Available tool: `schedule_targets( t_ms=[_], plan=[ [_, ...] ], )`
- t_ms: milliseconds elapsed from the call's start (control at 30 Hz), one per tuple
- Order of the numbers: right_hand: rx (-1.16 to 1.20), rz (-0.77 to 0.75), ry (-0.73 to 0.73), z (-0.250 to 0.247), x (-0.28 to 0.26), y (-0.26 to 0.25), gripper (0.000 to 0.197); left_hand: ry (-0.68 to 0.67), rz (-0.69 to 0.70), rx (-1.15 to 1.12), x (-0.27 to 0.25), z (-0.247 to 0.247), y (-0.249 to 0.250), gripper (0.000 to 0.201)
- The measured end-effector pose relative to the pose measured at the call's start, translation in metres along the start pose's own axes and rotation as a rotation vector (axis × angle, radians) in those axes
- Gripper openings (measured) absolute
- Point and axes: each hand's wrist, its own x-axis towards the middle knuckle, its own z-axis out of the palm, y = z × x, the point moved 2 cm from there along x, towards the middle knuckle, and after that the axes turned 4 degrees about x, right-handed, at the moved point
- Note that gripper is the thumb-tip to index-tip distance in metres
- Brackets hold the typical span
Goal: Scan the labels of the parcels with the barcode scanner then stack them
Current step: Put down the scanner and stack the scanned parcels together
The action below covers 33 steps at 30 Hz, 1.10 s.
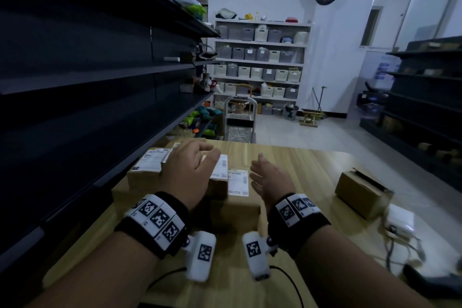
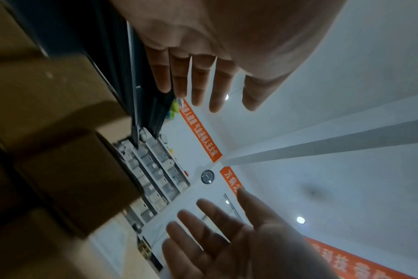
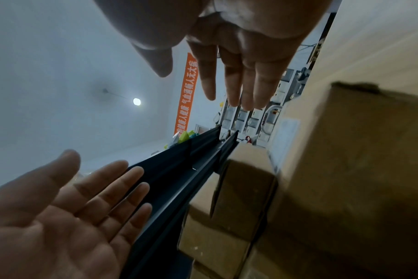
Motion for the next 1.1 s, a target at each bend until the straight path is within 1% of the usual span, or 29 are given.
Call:
schedule_targets(
  t_ms=[67, 100, 167, 233, 333, 400, 467, 567, 600, 633, 733, 833, 900, 1000, 1100],
  plan=[
    [0.114, 0.026, 0.064, -0.018, -0.003, -0.006, 0.032, -0.052, -0.004, -0.077, -0.002, 0.017, 0.015, 0.032],
    [0.13, 0.017, 0.106, -0.028, -0.007, -0.01, 0.039, -0.089, -0.008, -0.099, -0.003, 0.027, 0.02, 0.033],
    [0.101, -0.029, 0.17, -0.052, -0.015, -0.016, 0.039, -0.176, -0.025, -0.138, -0.003, 0.053, 0.03, 0.039],
    [0.077, -0.062, 0.24, -0.08, -0.019, -0.019, 0.034, -0.245, -0.067, -0.214, -0.001, 0.08, 0.038, 0.038],
    [0.034, -0.081, 0.351, -0.131, -0.024, -0.022, 0.031, -0.326, -0.199, -0.327, -0.001, 0.123, 0.051, 0.029],
    [0.028, -0.079, 0.428, -0.164, -0.026, -0.026, 0.03, -0.377, -0.296, -0.401, -0.004, 0.15, 0.057, 0.03],
    [0.033, -0.063, 0.506, -0.199, -0.024, -0.031, 0.03, -0.432, -0.351, -0.449, -0.009, 0.177, 0.06, 0.04],
    [-0.024, -0.018, 0.611, -0.247, -0.023, -0.042, 0.034, -0.505, -0.418, -0.512, -0.012, 0.217, 0.059, 0.07],
    [-0.081, -0.004, 0.644, -0.262, -0.023, -0.044, 0.036, -0.528, -0.439, -0.538, -0.011, 0.23, 0.059, 0.076],
    [-0.137, 0.009, 0.673, -0.276, -0.022, -0.047, 0.039, -0.551, -0.455, -0.56, -0.012, 0.241, 0.061, 0.076],
    [-0.26, 0.025, 0.683, -0.307, -0.016, -0.057, 0.041, -0.613, -0.497, -0.622, -0.013, 0.266, 0.071, 0.072],
    [-0.347, 0.077, 0.653, -0.323, 0.004, -0.061, 0.066, -0.613, -0.54, -0.644, -0.017, 0.289, 0.078, 0.083],
    [-0.417, 0.143, 0.617, -0.329, 0.02, -0.056, 0.081, -0.603, -0.563, -0.64, -0.021, 0.3, 0.08, 0.079],
    [-0.542, 0.217, 0.568, -0.334, 0.041, -0.043, 0.096, -0.598, -0.586, -0.643, -0.023, 0.312, 0.081, 0.077],
    [-0.719, 0.271, 0.514, -0.337, 0.063, -0.033, 0.105, -0.597, -0.59, -0.637, -0.023, 0.32, 0.078, 0.076]
  ],
)
